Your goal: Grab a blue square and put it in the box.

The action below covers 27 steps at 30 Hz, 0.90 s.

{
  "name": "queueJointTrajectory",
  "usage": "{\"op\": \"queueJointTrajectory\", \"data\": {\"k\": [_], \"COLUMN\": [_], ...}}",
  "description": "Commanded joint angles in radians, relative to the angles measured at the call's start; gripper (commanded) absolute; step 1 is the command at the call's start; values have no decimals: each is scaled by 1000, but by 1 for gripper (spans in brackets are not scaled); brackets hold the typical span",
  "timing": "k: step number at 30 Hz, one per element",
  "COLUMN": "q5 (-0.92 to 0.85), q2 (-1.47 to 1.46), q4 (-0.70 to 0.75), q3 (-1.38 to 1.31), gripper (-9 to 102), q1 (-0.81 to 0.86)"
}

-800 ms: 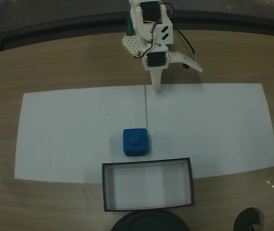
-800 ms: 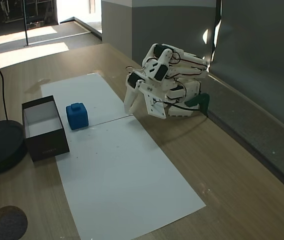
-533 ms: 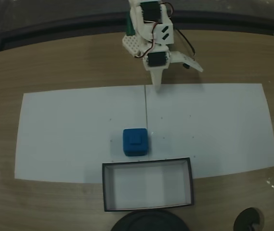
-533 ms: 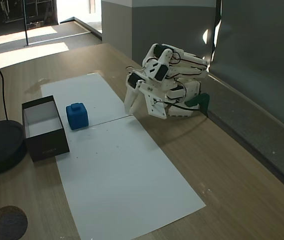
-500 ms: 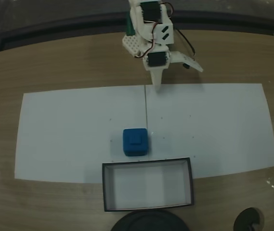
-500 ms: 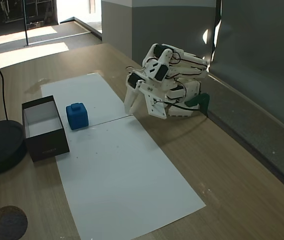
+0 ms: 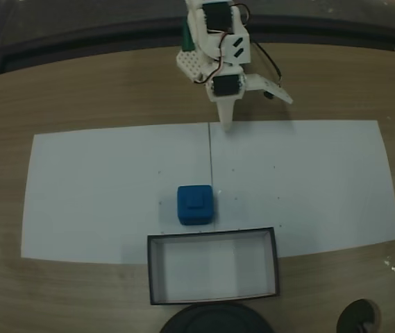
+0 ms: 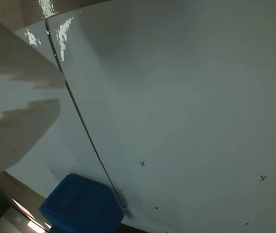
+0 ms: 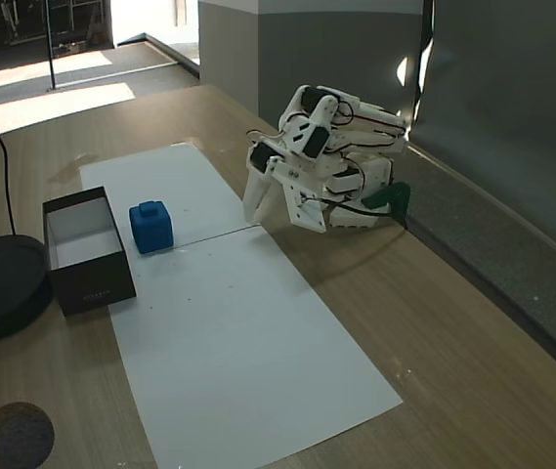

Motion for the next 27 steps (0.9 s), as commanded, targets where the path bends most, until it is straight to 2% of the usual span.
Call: {"op": "queueJointTrajectory", "data": {"k": [1, 5, 8, 11, 15, 20, 27], "q5": [11, 5, 2, 0, -41, -103, -135], "q2": [26, 26, 26, 23, -66, -403, -1095], "q4": [-2, -149, -224, -224, -209, -213, -175], "q3": [-60, -61, -87, -161, -273, -476, -884], "gripper": [0, 2, 13, 24, 24, 28, 32], "q1": [-18, -15, 31, 26, -17, 38, 179]}}
